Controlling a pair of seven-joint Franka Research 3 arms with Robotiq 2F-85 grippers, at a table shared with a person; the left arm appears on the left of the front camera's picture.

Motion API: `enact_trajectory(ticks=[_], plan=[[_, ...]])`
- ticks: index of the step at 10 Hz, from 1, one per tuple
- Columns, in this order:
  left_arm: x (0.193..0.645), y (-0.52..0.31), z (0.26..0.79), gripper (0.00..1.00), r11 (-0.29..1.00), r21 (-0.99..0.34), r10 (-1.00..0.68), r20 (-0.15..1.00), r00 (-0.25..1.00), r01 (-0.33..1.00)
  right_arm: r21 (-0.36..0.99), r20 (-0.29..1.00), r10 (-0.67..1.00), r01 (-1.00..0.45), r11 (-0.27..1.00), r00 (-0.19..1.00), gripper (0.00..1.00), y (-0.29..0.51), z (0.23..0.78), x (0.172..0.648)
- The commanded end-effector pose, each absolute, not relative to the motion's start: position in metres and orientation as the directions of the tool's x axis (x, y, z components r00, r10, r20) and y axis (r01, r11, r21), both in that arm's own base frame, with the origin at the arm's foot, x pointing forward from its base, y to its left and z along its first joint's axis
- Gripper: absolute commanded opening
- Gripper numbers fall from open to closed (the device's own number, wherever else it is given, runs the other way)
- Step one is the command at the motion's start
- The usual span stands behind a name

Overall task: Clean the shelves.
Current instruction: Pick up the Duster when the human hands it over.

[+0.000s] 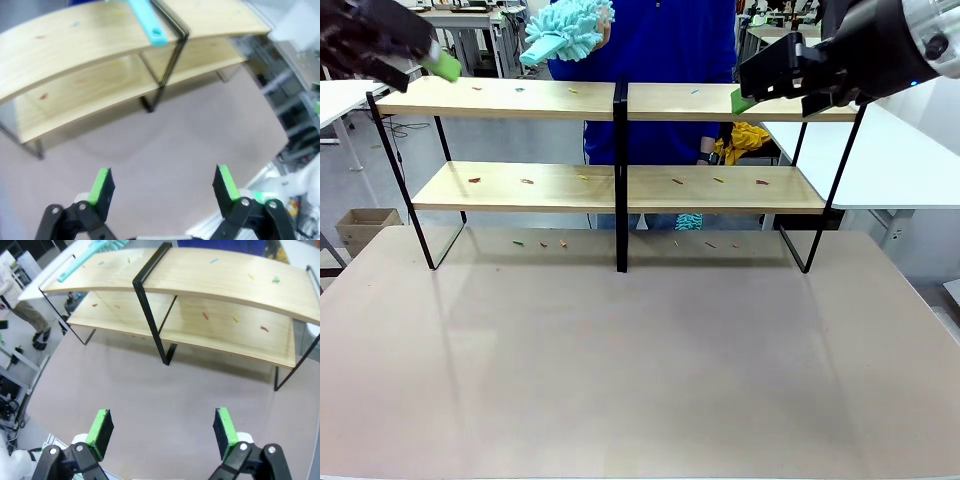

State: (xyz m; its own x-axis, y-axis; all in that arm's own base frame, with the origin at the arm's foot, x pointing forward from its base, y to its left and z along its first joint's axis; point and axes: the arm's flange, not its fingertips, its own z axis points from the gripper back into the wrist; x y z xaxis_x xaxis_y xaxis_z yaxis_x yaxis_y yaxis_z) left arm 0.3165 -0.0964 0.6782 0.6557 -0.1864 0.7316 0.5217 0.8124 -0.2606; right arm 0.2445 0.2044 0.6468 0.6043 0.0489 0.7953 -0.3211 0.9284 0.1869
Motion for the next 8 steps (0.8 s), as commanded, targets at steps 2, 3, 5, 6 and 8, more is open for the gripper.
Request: enact_trajectory(ticks=[2, 3, 5, 6, 8], plan=[[0.384, -0.046, 0.697, 1.0, 0.283, -0.814, -0.195, 0.468, 0.862, 0.507, 0.192, 0.796, 0.045, -0.323, 0.927, 0.604, 1.0, 0.204, 0.647, 0.245], [0.389, -0.052, 0.7, 1.0, 0.432, -0.872, -0.106, 0.203, 0.973, 0.229, 0.192, 0.796, 0.045, -0.323, 0.927, 0.604, 1.0, 0.204, 0.647, 0.245], [0.365, -0.052, 0.688, 1.0, 0.606, -0.493, -0.14, 0.706, 0.694, 0.624, 0.192, 0.796, 0.045, -0.323, 0.927, 0.604, 1.0, 0.204, 0.647, 0.245], [0.384, -0.043, 0.691, 1.0, 0.504, -0.629, -0.118, 0.628, 0.769, 0.591, 0.192, 0.796, 0.045, -0.323, 0.927, 0.604, 1.0, 0.204, 0.647, 0.245], [0.448, -0.041, 0.696, 1.0, 0.351, -0.807, -0.152, 0.451, 0.879, 0.475, 0.192, 0.796, 0.045, -0.323, 0.927, 0.604, 1.0, 0.204, 0.647, 0.245]])
